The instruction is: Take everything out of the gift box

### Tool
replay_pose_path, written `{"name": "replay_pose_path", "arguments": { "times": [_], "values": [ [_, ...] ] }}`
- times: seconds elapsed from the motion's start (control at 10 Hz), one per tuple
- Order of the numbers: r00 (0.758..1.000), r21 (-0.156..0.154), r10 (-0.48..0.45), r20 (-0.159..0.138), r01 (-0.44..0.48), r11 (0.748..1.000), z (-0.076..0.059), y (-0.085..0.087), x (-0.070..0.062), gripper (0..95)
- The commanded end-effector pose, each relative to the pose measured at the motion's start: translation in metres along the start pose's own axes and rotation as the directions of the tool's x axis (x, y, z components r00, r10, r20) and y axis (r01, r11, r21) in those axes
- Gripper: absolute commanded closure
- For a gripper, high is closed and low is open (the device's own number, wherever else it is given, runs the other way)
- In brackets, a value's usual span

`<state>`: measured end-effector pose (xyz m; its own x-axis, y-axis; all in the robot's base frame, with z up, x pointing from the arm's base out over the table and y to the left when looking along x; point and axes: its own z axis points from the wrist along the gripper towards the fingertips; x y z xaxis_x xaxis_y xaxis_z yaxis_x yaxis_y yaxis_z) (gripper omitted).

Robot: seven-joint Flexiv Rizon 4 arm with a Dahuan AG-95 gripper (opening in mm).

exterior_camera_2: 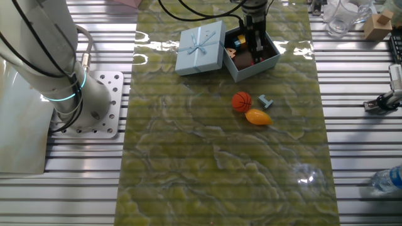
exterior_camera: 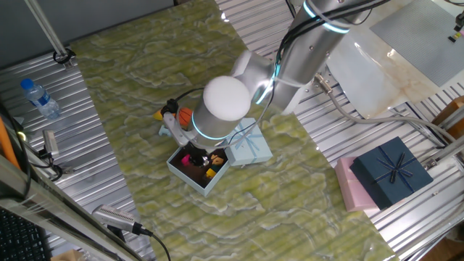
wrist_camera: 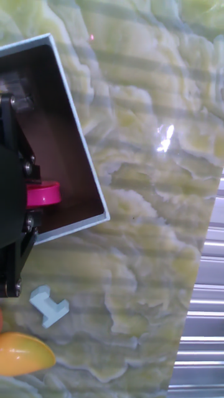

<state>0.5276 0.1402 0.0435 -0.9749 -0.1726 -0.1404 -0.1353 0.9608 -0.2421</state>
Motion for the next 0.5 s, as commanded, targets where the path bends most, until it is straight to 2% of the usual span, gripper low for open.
{"name": "replay_pose_path", "arguments": {
  "times": [0.1,0.5],
  "values": [
    [1.0,-0.002,-0.017,-0.003,0.017,1.0,-0.009,-0.002,0.005,95.0],
    [0.999,-0.02,-0.033,-0.004,0.032,0.999,-0.026,0.004,0.01,95.0]
  ]
}}
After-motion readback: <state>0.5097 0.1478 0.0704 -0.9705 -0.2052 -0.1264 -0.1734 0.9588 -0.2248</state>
